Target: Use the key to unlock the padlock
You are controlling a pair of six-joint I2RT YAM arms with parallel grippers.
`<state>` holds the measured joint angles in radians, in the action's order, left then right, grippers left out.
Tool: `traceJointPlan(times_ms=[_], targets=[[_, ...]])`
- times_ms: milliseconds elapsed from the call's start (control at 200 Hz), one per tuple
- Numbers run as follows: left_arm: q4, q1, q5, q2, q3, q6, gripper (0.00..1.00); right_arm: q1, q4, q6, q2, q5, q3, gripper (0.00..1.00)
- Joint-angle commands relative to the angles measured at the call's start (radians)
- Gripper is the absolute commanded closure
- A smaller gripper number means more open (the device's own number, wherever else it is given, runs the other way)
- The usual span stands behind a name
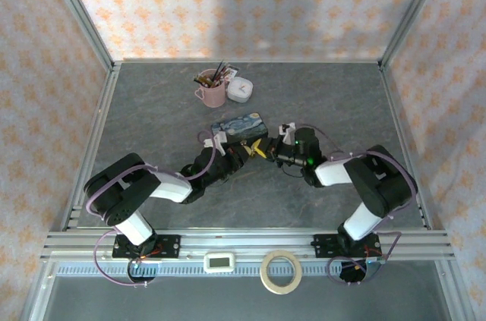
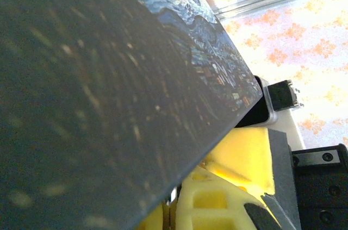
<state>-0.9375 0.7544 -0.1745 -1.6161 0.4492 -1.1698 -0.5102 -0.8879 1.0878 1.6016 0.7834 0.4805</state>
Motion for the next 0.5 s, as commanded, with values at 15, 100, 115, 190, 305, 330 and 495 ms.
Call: traceJointPlan(times_ms=[15, 100, 115, 190, 305, 330, 495], targets=[[0.111, 0.017, 0.124, 0.061, -0.004, 0.013, 1.0, 0.001, 0.037, -0.092, -0.072, -0.033, 0.006, 1.0], [0.153, 0.017, 0.227, 0.077, -0.017, 0.0, 1.0, 0.018, 0.061, -0.128, -0.082, -0.03, 0.005, 1.0], [0.155, 0.018, 0.243, 0.077, -0.018, -0.002, 1.0, 0.023, 0.068, -0.135, -0.083, -0.029, 0.007, 1.0], [0.15, 0.021, 0.287, 0.071, -0.012, -0.012, 1.0, 0.03, 0.105, -0.172, -0.091, -0.028, 0.023, 1.0], [0.128, 0.036, 0.325, 0.025, 0.026, -0.042, 1.0, 0.032, 0.167, -0.218, -0.112, -0.047, 0.046, 1.0], [0.122, 0.043, 0.331, 0.009, 0.036, -0.049, 1.0, 0.033, 0.181, -0.226, -0.117, -0.053, 0.048, 1.0], [0.05, 0.092, 0.354, -0.126, 0.118, -0.119, 1.0, 0.047, 0.271, -0.276, -0.174, -0.117, 0.051, 1.0]])
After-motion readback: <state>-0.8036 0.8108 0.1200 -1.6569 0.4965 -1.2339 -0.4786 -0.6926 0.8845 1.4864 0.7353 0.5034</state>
